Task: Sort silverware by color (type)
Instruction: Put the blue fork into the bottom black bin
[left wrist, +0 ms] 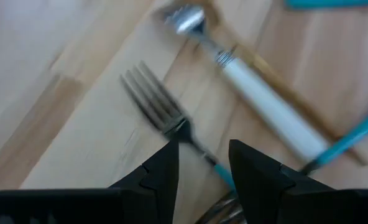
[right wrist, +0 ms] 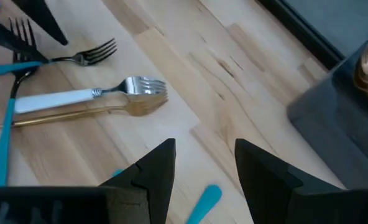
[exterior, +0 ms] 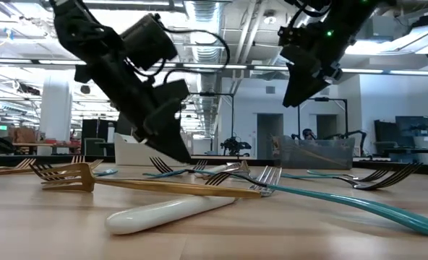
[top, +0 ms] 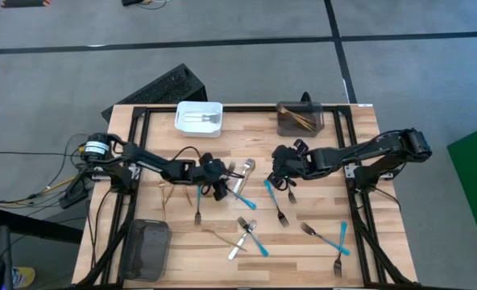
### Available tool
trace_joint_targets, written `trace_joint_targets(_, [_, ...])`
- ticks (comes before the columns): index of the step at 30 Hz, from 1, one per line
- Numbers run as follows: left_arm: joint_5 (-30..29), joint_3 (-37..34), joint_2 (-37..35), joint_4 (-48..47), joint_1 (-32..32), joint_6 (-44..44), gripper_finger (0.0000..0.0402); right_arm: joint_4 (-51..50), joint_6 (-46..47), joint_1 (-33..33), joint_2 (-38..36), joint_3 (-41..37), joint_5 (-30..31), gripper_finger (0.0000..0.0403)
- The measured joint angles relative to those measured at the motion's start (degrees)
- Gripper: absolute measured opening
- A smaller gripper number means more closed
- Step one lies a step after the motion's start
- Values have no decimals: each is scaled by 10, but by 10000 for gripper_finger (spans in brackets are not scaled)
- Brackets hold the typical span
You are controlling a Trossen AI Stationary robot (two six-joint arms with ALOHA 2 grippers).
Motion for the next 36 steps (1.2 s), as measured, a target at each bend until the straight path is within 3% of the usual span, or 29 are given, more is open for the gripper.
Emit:
trace_joint_targets(8, [5, 16, 21, -17, 8, -8, 121, -17, 2, 9, 0, 0, 26, 191])
trace_joint_targets(13, [3, 16, 20, -23, 8, 6, 62, -19, -23, -12, 0, 0, 64, 191])
trace_joint_targets(17, [4, 17, 20, -33, 20, 18, 8, -16, -62, -56, 0, 0, 87, 191])
trace_joint_targets(23, [32, 16, 8, -40, 49, 18, 2, -1, -149, -136, 0, 0, 88, 191])
trace_joint_targets(28, [45, 15, -41, -52, 80, 20, 0, 18, -228, -201, 0, 0, 81, 191])
trace_joint_targets(32, [49, 15, -94, -90, 114, 30, 0, 113, -310, -251, 0, -18, 16, 191])
trace_joint_targets(36, [44, 15, -143, -124, 153, 36, 0, 237, -382, -304, 0, -59, -139, 191])
